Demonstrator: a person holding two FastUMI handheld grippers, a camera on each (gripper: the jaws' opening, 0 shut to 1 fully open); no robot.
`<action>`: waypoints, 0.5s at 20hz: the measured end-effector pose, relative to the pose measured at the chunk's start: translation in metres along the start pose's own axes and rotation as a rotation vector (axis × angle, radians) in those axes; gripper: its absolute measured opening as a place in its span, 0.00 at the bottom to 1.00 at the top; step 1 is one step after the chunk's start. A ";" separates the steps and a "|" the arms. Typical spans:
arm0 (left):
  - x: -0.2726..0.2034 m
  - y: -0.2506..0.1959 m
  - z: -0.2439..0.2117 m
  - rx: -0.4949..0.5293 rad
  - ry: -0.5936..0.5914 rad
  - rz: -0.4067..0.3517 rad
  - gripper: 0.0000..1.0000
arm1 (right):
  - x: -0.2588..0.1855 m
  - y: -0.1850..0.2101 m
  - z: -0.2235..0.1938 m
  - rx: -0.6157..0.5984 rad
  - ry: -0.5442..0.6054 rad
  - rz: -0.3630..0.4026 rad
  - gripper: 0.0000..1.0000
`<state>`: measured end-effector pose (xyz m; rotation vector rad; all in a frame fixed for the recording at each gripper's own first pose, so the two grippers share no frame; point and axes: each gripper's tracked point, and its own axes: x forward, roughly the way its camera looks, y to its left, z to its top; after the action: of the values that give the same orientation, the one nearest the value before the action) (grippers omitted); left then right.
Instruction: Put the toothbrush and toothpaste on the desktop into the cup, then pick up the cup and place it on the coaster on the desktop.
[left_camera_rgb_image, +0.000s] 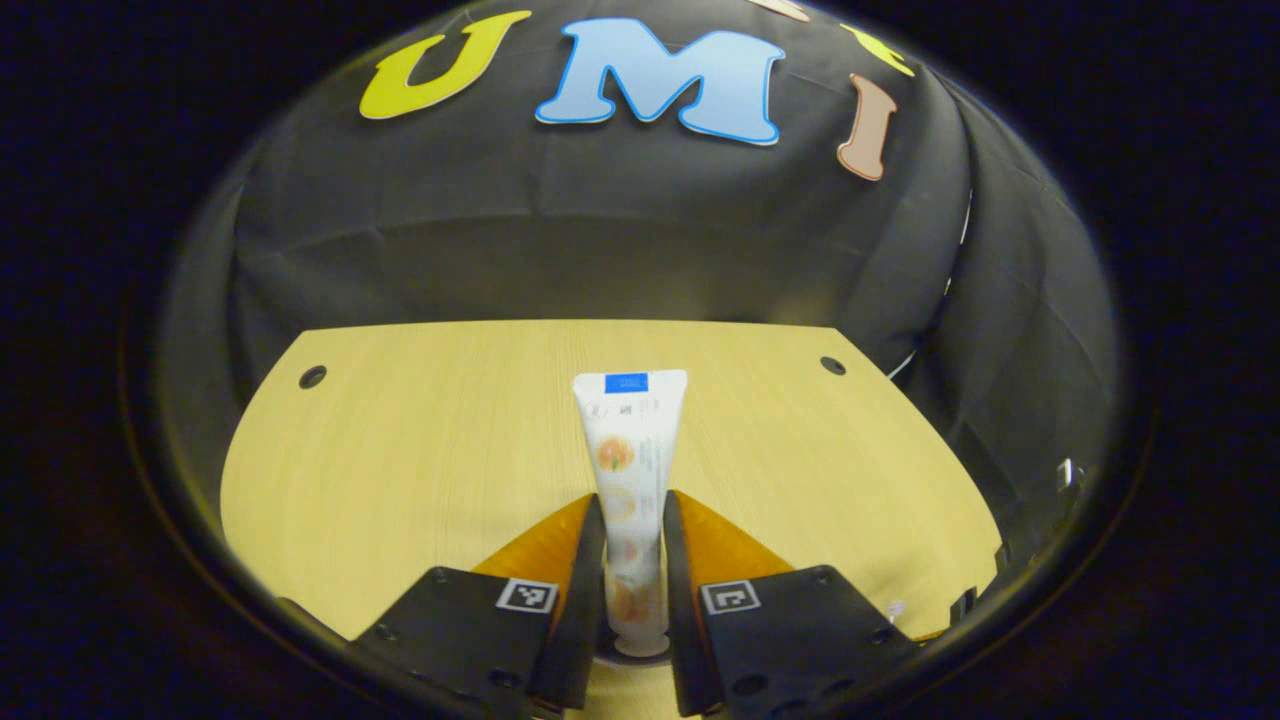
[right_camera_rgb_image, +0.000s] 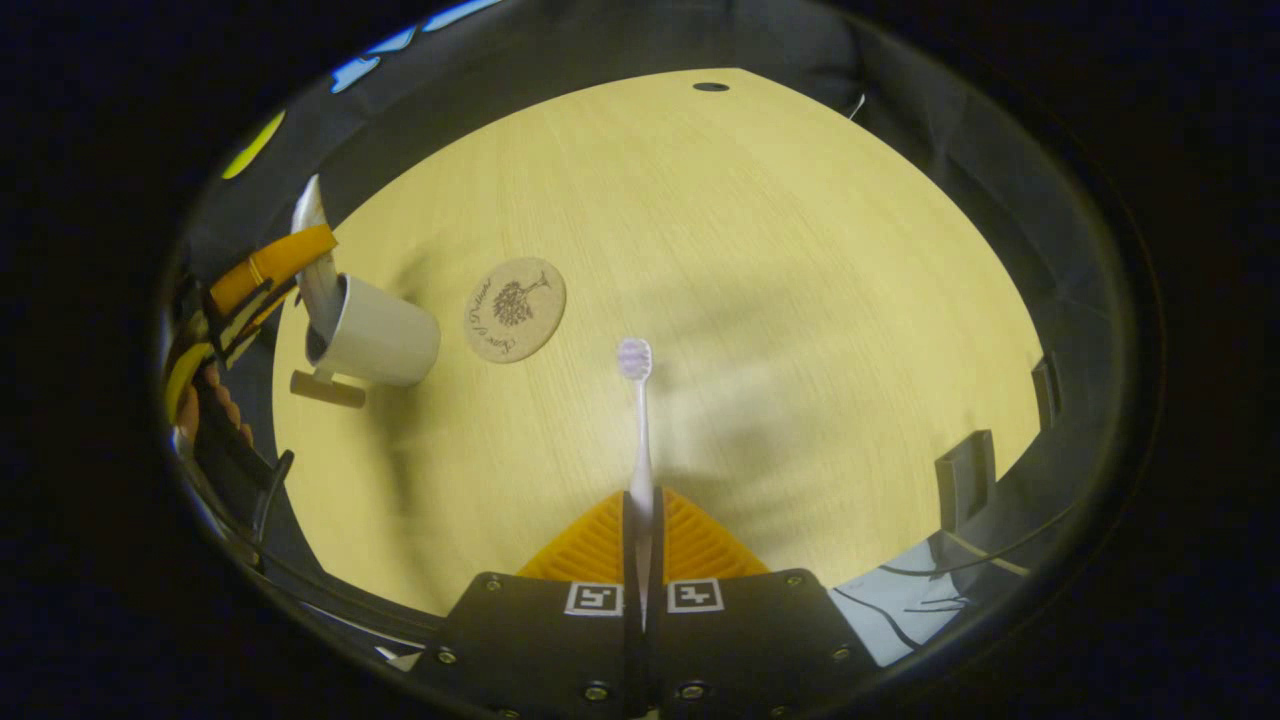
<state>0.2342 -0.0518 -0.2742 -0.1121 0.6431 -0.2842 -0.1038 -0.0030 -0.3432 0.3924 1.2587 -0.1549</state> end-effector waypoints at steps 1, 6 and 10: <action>-0.001 0.001 -0.004 -0.002 0.004 -0.002 0.42 | 0.000 0.000 0.000 0.001 -0.001 0.002 0.02; -0.013 -0.003 0.001 0.020 -0.021 0.002 0.71 | -0.001 0.002 0.004 0.008 -0.009 0.019 0.02; -0.024 -0.006 0.003 0.027 -0.032 -0.003 0.65 | -0.004 0.010 0.015 0.011 -0.031 0.040 0.02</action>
<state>0.2161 -0.0505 -0.2568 -0.0916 0.6076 -0.2931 -0.0882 0.0001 -0.3339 0.4231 1.2187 -0.1336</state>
